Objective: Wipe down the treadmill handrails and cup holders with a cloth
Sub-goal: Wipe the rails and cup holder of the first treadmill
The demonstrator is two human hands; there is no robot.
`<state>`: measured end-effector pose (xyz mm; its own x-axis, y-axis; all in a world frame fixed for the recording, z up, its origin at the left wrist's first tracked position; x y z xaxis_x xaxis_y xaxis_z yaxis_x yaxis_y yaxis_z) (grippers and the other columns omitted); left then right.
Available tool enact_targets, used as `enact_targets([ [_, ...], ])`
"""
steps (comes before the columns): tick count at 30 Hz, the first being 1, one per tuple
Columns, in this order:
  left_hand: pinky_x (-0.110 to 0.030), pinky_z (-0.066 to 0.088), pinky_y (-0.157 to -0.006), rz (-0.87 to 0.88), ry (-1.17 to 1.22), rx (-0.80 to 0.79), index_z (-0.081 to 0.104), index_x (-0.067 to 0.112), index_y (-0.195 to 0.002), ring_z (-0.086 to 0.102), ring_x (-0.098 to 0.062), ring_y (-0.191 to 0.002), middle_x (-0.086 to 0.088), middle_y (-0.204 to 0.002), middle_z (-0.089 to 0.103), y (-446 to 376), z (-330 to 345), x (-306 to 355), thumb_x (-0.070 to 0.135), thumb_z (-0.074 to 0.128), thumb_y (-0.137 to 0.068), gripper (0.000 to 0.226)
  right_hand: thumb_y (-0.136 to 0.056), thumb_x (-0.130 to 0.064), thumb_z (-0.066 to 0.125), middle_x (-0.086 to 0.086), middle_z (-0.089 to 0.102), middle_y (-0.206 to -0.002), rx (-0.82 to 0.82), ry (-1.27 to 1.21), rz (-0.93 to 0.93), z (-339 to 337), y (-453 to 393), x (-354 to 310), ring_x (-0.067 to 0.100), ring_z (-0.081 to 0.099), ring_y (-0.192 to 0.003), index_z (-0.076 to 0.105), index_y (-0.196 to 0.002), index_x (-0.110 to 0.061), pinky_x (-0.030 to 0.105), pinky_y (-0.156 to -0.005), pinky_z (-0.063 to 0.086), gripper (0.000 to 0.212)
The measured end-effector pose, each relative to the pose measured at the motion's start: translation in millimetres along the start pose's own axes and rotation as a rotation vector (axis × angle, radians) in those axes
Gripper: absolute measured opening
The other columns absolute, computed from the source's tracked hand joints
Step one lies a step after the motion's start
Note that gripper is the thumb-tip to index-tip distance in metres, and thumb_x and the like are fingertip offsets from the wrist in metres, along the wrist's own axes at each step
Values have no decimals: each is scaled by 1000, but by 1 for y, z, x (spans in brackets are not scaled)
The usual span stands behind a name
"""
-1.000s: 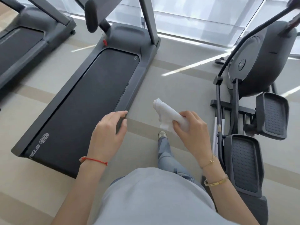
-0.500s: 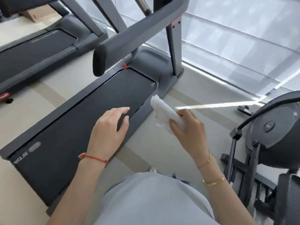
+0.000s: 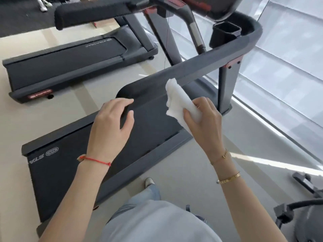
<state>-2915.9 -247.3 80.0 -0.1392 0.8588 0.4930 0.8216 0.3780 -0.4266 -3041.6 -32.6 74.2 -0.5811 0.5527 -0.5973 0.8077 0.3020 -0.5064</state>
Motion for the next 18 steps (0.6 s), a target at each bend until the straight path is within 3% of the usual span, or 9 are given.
enact_targets([
  [5,-12,29,-103,-58,-40,40,59,13,-126,52,-16,-116,-2,-124,61,-45,12,-22,21,50,-98,31,-87,-22,64,-4,52,-94,25,8,-60,24,-70,3,16,47,-87,52,-92,-10,25,-68,40,18],
  [8,-9,26,-102,-87,-41,45,60,12,-125,53,-16,-115,-2,-123,62,-67,24,-31,20,50,-98,30,-89,-21,63,3,54,-103,0,25,-131,44,-105,-3,20,47,-94,53,-95,-5,31,-75,44,19],
  [12,-19,34,-102,-151,-33,7,59,12,-127,53,-16,-116,-1,-124,62,-85,42,-38,21,49,-99,31,-94,-20,58,6,53,-109,-157,-39,-211,81,-133,-15,23,48,-98,51,-102,-3,36,-82,45,21],
  [15,-28,41,-103,-210,-9,-2,59,11,-127,56,-17,-115,0,-122,63,-89,50,-40,22,46,-100,32,-97,-21,56,8,51,-130,-392,-121,-287,119,-127,-29,24,50,-117,46,-118,-2,36,-98,43,30],
  [18,-39,47,-100,-262,7,10,61,11,-124,59,-19,-112,0,-119,65,-87,54,-43,22,44,-101,31,-102,-32,47,4,41,-150,-540,-14,-465,150,-114,-41,22,37,-139,35,-145,-6,39,-119,24,52],
])
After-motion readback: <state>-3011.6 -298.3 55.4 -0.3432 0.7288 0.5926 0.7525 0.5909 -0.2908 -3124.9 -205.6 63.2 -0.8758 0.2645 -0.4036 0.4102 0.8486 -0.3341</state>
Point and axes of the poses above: each hand's wrist, its own y-axis away from the middle knuckle, its own z-axis out of the palm, x = y × z, the point moved 10 cm from there along -y, towards the middle knuckle
